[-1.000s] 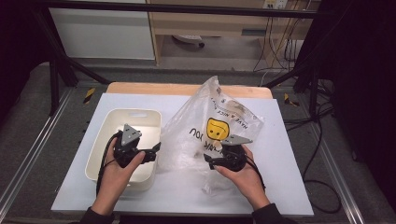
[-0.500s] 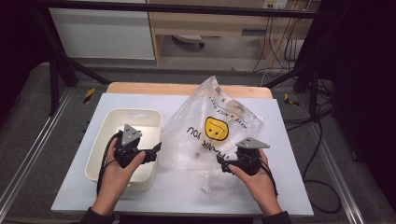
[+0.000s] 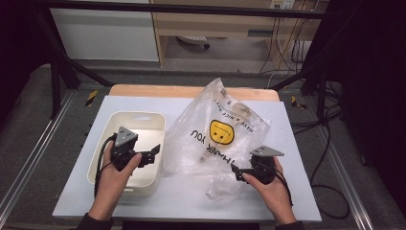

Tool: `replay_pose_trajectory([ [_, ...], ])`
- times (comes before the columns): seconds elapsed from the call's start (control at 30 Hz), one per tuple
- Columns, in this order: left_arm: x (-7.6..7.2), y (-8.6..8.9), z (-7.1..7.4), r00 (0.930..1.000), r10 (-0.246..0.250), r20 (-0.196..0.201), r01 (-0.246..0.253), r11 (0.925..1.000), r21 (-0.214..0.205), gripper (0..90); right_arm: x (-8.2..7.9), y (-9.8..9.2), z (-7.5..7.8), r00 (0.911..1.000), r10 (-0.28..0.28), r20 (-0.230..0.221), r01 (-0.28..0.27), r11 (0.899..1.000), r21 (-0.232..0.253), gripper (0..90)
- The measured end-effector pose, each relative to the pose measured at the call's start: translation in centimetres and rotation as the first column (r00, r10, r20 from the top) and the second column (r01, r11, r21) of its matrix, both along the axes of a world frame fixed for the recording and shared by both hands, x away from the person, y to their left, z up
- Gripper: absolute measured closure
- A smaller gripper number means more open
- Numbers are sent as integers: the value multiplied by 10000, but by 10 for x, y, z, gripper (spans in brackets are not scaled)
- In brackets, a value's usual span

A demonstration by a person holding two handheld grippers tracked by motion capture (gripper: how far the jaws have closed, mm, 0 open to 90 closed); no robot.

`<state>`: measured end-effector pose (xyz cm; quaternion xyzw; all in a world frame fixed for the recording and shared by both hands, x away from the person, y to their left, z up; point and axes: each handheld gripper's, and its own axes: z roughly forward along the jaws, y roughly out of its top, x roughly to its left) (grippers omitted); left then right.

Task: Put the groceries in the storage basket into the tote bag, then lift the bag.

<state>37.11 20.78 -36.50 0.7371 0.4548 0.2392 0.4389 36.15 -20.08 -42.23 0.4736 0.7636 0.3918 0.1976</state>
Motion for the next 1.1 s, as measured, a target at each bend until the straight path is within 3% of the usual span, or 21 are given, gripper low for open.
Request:
replay_pose_trajectory([
  [0.3,1,8,2,9995,307,-92,-309,9991,-280,105,-1,-14,-8,9979,-552,-337,549,9984,-110,71],
  [0.5,0,6,4,9998,187,-114,-192,9989,-438,106,1,-12,-17,9933,-851,-783,841,9963,-165,84],
  [0.77,-2,1,4,9999,96,-44,-97,9996,-260,108,0,-5,-32,9828,-1061,-1511,935,9917,-880,67],
  [0.87,-2,0,6,10000,84,-17,-85,9997,-245,109,0,2,-34,9872,-926,-1301,771,9898,-1194,83],
  [1.0,-3,1,7,10000,75,28,-75,9997,-246,110,-4,12,-34,9936,-419,-1047,280,9910,-1311,202],
  [1.1,-3,1,8,9999,103,31,-102,9996,-279,111,-5,11,-33,9962,-152,-857,47,9926,-1213,373],
])
